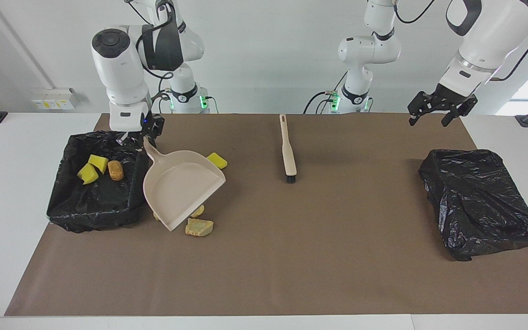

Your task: Sweep and dump trash in bin

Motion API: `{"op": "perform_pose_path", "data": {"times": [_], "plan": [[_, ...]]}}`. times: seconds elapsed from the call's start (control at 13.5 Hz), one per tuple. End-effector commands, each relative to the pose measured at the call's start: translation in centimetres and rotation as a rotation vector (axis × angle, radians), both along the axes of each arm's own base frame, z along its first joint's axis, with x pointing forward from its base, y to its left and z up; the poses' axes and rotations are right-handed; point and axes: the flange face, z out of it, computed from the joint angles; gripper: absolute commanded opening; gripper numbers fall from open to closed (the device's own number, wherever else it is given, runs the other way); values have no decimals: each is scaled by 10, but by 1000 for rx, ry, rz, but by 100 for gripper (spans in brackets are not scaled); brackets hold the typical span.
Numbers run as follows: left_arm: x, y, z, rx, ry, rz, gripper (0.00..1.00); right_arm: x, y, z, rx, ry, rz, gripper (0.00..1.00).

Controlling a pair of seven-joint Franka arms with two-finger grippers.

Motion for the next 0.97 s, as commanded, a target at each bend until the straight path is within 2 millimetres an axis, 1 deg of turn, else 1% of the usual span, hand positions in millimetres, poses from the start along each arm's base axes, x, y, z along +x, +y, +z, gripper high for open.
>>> {"op": "perform_pose_path", "data": {"times": [0.0,0.22,0.45,0.59,0.67,0.74,0.82,0.89], "plan": [[-3,1,4,11,7,36,100,13,56,-22,46,-49,-204,0],[-3,-1,3,10,6,36,100,19,119,-40,84,-105,-384,0],[-5,-6,8,11,12,26,100,14,200,-57,112,-128,-533,0],[-9,-6,10,12,25,26,100,9,251,-80,109,-112,-598,0],[-10,-4,8,11,32,29,100,14,270,-85,115,-116,-636,0],[-10,-2,9,10,23,33,100,17,297,-93,122,-121,-663,0],[-10,-1,9,10,23,35,100,25,316,-98,133,-125,-696,0],[-11,-1,8,10,24,34,100,33,327,-104,139,-126,-722,0]]}}
